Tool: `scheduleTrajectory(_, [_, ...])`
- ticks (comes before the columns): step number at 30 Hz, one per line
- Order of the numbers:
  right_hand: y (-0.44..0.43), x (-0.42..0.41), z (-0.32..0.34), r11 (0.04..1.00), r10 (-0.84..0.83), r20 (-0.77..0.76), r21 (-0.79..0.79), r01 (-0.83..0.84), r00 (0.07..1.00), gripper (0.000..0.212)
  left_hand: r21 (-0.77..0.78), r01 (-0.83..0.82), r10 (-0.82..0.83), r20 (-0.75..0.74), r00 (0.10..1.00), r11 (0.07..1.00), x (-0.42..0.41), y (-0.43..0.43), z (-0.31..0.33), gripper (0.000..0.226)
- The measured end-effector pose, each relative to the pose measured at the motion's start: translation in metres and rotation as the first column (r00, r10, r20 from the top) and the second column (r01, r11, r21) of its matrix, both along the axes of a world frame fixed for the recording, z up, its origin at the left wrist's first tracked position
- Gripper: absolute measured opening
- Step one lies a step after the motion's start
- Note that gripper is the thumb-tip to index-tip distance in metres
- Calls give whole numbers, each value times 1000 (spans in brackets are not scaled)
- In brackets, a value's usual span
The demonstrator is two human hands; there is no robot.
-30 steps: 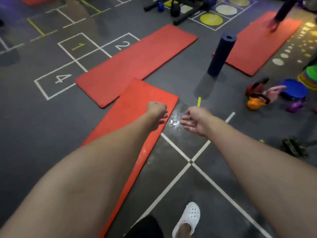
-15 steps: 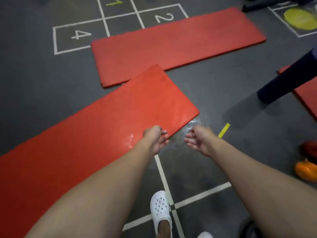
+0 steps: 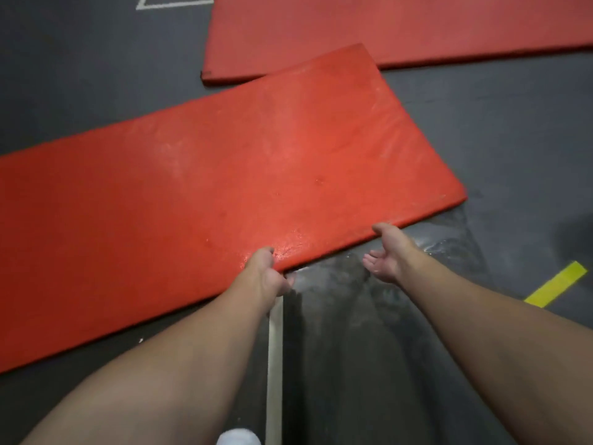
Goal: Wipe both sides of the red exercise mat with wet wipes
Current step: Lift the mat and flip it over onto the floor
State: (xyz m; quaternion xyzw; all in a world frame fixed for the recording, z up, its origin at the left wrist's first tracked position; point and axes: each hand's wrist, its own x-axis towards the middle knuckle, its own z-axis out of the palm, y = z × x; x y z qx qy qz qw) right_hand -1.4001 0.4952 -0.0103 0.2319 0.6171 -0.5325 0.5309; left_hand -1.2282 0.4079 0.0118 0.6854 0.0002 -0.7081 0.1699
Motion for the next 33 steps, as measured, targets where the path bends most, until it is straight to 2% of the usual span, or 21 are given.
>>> scheduleTrajectory(3, [-13,-8,-37,992,-79,39,-95,82,996,75,24,-112,112,4,994,993,-10,-3,-38,49])
scheduleTrajectory(6, [-25,-14,-54,978,-139,27,-157,141,990,75,-16,-215,213,-57,975,977,-25,-6,-55,22])
scheduleTrajectory(8, [-28,-13,-58,986,-127,21,-109,129,992,69,-22,-283,280,-78,957,959,-26,-4,-61,20])
scheduleTrajectory(11, [-29,-16,-52,991,-79,-4,-112,78,997,55,-64,-274,265,-124,956,960,-22,3,-56,22])
scheduleTrajectory(14, [-19,-17,-41,982,-147,5,-121,146,989,37,-52,-311,304,-109,946,949,-13,13,-52,22])
scheduleTrajectory(17, [17,-5,-37,969,-221,63,-96,226,973,11,-76,-232,229,-38,973,970,-12,42,-51,19])
scheduleTrajectory(19, [55,9,-41,976,-216,104,24,215,971,23,-38,-180,181,24,983,983,-5,78,-56,15])
scheduleTrajectory(22, [101,9,-47,969,-195,106,172,175,975,29,-2,-80,80,-11,997,997,6,128,-57,9])
scheduleTrajectory(25, [128,0,-52,969,-182,131,194,155,974,26,-26,-22,21,-56,998,999,8,154,-58,16])
scheduleTrajectory(29, [143,-5,-62,985,-145,139,117,129,980,23,-89,10,-11,-2,1000,996,7,163,-67,34])
scheduleTrajectory(32, [149,1,-67,985,-149,110,100,138,983,4,-125,16,-17,-6,1000,992,15,165,-77,37])
scheduleTrajectory(33, [153,3,-68,985,-162,86,78,156,983,13,-134,18,-22,-25,999,991,18,167,-79,35])
